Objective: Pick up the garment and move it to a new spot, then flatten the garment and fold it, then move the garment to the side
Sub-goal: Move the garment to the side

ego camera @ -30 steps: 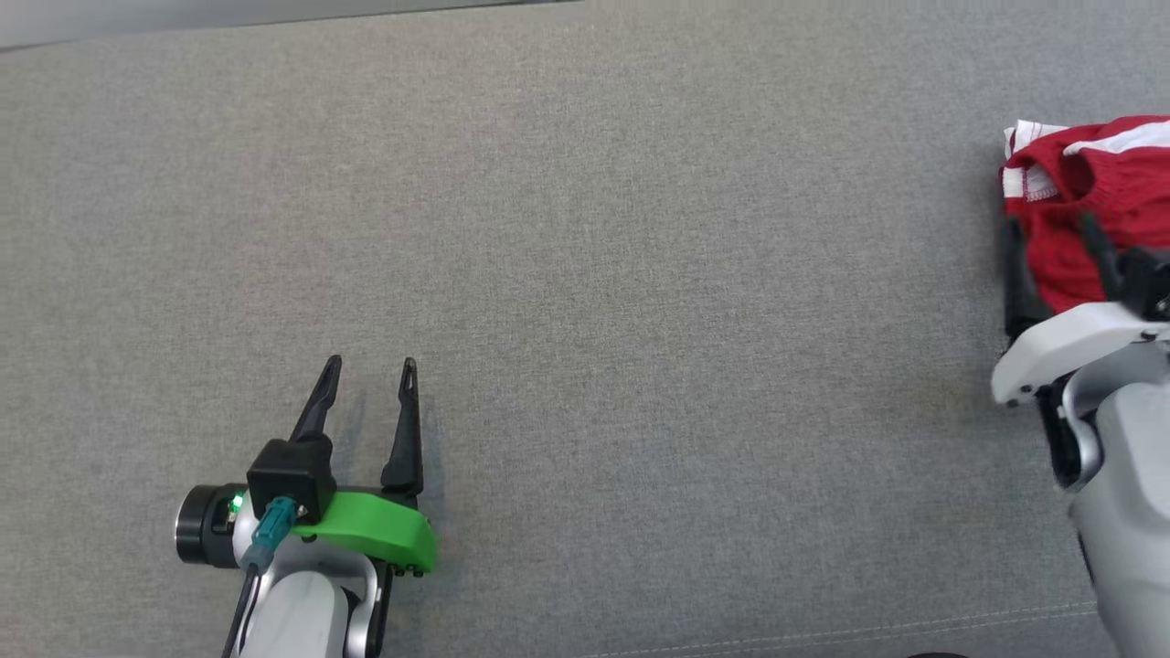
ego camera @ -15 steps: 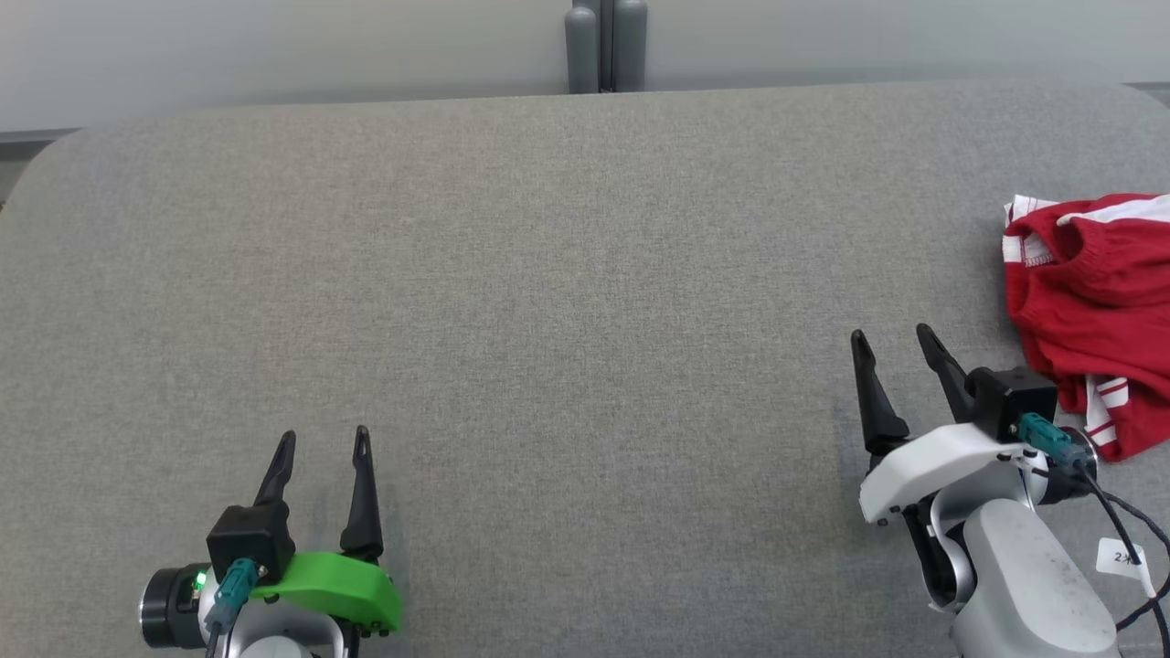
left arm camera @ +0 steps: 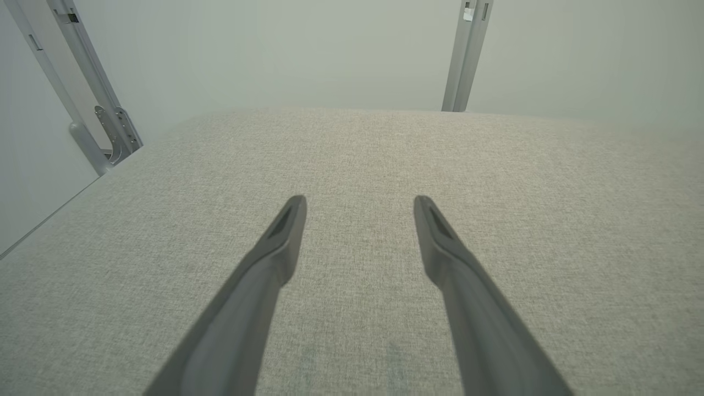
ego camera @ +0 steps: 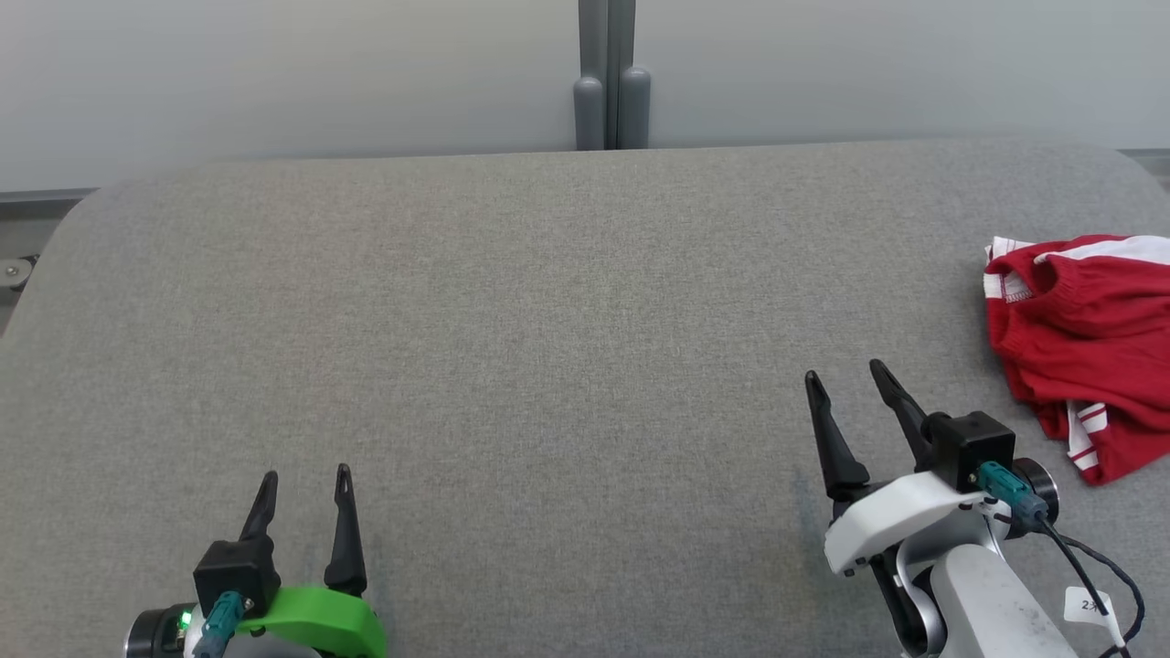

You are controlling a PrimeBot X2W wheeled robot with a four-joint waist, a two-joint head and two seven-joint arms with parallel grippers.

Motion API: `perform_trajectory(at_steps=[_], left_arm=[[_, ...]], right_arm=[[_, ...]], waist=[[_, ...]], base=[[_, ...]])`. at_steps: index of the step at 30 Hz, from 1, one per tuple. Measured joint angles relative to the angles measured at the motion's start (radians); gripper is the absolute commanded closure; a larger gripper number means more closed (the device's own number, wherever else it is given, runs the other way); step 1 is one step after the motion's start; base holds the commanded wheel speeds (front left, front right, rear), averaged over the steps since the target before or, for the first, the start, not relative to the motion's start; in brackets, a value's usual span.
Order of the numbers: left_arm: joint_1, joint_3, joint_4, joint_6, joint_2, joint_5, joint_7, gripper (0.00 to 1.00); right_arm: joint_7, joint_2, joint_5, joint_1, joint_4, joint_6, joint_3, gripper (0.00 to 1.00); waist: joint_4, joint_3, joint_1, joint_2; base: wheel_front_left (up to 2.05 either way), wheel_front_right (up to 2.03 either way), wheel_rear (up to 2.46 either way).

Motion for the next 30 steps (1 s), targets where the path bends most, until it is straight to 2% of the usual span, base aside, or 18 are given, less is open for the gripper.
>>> perform_trajectory(at_steps=[16, 30], left_arm=[[0.019, 0.005, 0.001, -0.007, 0.000, -0.023, 0.000, 0.00], [0.025, 0.016, -0.008, -0.022, -0.001, -0.030, 0.000, 0.00]], right_arm=[[0.000, 0.015, -0.079, 0.054, -0.043, 0.000, -0.044, 0.00], [0.000, 0.015, -0.064, 0.058, -0.046, 0.000, -0.030, 0.00]], waist=[[-0.016, -0.033, 0.0000, 0.0000], [-0.023, -0.029, 0.0000, 0.0000]], base=[[0.00, 0.00, 0.00], [0.00, 0.00, 0.00]])
